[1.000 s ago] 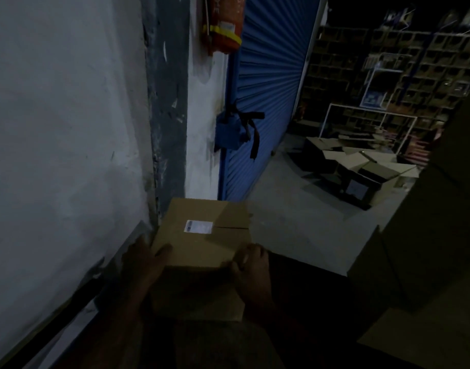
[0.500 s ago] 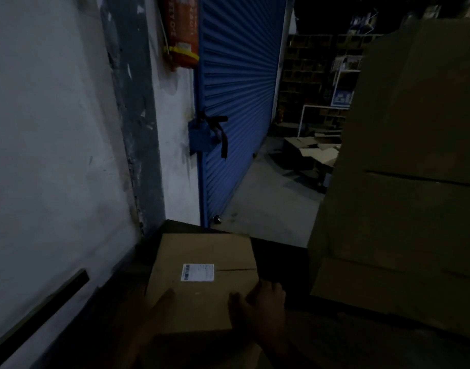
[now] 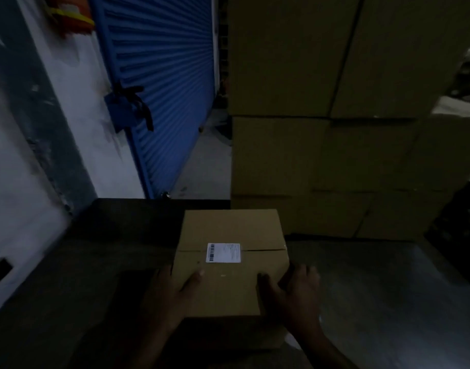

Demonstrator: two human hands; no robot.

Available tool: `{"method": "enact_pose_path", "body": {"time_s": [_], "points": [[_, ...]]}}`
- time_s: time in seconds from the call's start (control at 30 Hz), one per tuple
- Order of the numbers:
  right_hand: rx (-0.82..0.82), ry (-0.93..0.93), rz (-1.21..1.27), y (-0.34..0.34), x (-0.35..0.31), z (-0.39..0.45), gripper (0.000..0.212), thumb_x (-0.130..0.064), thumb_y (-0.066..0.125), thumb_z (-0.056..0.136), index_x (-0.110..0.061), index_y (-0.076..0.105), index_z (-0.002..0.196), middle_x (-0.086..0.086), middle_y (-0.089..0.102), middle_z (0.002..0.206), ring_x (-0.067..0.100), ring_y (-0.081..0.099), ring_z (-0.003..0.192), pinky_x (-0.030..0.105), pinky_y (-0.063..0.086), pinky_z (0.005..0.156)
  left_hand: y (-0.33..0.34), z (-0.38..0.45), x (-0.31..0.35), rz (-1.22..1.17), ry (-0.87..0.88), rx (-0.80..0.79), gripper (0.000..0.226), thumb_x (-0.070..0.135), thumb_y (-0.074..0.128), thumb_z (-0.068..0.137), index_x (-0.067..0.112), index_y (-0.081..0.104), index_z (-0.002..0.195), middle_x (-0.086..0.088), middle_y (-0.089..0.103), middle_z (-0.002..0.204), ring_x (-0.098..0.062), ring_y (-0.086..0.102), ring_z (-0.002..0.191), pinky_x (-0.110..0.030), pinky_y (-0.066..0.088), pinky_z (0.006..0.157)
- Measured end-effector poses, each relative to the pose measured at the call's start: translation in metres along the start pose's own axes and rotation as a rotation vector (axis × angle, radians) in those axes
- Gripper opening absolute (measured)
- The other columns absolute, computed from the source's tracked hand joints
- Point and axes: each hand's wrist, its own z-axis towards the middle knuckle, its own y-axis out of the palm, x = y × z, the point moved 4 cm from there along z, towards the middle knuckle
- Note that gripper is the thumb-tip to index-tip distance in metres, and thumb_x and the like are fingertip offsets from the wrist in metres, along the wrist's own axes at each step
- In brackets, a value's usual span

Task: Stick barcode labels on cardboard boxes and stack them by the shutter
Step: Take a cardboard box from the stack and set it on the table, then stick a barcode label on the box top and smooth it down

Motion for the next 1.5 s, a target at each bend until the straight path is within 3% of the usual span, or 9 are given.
{"method": "enact_pose_path", "body": {"time_s": [0.1, 0.23, 0.37, 0.57, 0.9, 1.03, 1.2, 1.37, 1.5], "points": [[0.088, -0.034, 0.012, -0.031, 0.041, -0.004, 0.049, -0.06, 0.068, 0.072, -0.025, 0.047, 0.098, -0.006, 0.042, 0.097, 0.018, 0.043, 0.101, 0.036, 0.046, 0.084, 0.037, -0.024, 0.034, -0.03, 0.022, -0.099, 0.077, 0.089, 0.054, 0.067, 0.031, 0.06, 0.117, 0.008, 0.06, 0.112, -0.016, 0.062, 0.098, -0.041, 0.052, 0.088], [0.133, 0.08, -0.03, -0.071, 0.1, -0.004, 0.062, -0.061, 0.066, 0.075, -0.019, 0.051, 0.119, -0.002, 0.044, 0.112, 0.017, 0.041, 0.109, 0.034, 0.045, 0.086, 0.088, -0.043, 0.071, -0.041, 0.044, -0.201, 0.078, 0.086, 0.056, 0.068, 0.03, 0.056, 0.121, 0.005, 0.06, 0.115, -0.017, 0.062, 0.098, -0.043, 0.053, 0.088], [0.148, 0.174, -0.072, -0.108, 0.141, 0.0, 0.063, -0.063, 0.064, 0.078, -0.022, 0.048, 0.123, 0.001, 0.043, 0.124, 0.017, 0.039, 0.114, 0.037, 0.045, 0.093, 0.133, -0.058, 0.11, -0.011, 0.1, -0.272, 0.08, 0.081, 0.059, 0.072, 0.023, 0.054, 0.127, 0.0, 0.056, 0.123, -0.022, 0.06, 0.107, -0.044, 0.051, 0.092], [0.294, 0.213, -0.169, -0.153, 0.199, 0.018, 0.064, -0.069, 0.059, 0.076, -0.021, 0.053, 0.117, 0.0, 0.049, 0.118, 0.018, 0.042, 0.109, 0.034, 0.045, 0.086, 0.19, -0.075, 0.153, 0.014, 0.158, -0.36, 0.086, 0.074, 0.063, 0.076, 0.013, 0.047, 0.136, -0.006, 0.049, 0.133, -0.026, 0.055, 0.117, -0.043, 0.047, 0.097], [0.274, 0.182, -0.424, -0.208, 0.239, 0.067, 0.05, -0.068, 0.05, 0.084, -0.026, 0.057, 0.112, -0.002, 0.054, 0.11, 0.015, 0.045, 0.104, 0.03, 0.04, 0.078, 0.257, -0.072, 0.194, -0.048, 0.09, -0.614, 0.109, 0.078, 0.065, 0.07, 0.021, 0.021, 0.152, -0.009, 0.039, 0.15, -0.03, 0.049, 0.13, -0.047, 0.044, 0.105], [0.37, 0.013, -0.533, -0.216, 0.224, 0.079, 0.046, -0.047, 0.063, 0.086, -0.023, 0.056, 0.124, 0.003, 0.053, 0.125, 0.024, 0.043, 0.118, 0.039, 0.041, 0.094, 0.261, -0.05, 0.21, -0.2, 0.167, -0.578, 0.099, 0.061, 0.075, 0.074, 0.023, 0.023, 0.149, -0.009, 0.036, 0.151, -0.03, 0.046, 0.131, -0.046, 0.044, 0.105], [0.319, -0.046, -0.263, -0.181, 0.194, 0.096, 0.027, -0.031, 0.067, 0.087, -0.024, 0.066, 0.112, -0.006, 0.058, 0.11, 0.014, 0.05, 0.107, 0.026, 0.041, 0.085, 0.263, -0.032, 0.253, -0.228, 0.469, -0.376, 0.109, 0.048, 0.086, 0.067, 0.019, 0.023, 0.151, -0.003, 0.022, 0.152, -0.027, 0.04, 0.132, -0.04, 0.042, 0.103], [0.316, -0.058, -0.302, -0.164, 0.191, 0.101, 0.021, -0.036, 0.065, 0.087, -0.026, 0.068, 0.105, -0.01, 0.059, 0.101, 0.01, 0.05, 0.096, 0.023, 0.036, 0.08, 0.285, -0.033, 0.28, -0.036, 0.675, -0.411, 0.124, 0.077, 0.074, 0.054, 0.025, 0.018, 0.152, 0.004, 0.014, 0.157, -0.023, 0.017, 0.147, -0.05, 0.032, 0.114], [0.316, -0.04, -0.237, -0.164, 0.191, 0.098, 0.032, -0.052, 0.055, 0.085, -0.031, 0.064, 0.107, -0.019, 0.058, 0.1, 0.001, 0.049, 0.094, 0.021, 0.041, 0.079, 0.295, -0.03, 0.271, -0.045, 0.683, -0.395, 0.123, 0.087, 0.057, 0.047, 0.024, 0.025, 0.149, 0.0, 0.028, 0.154, -0.023, 0.027, 0.143, -0.049, 0.033, 0.112]]}}
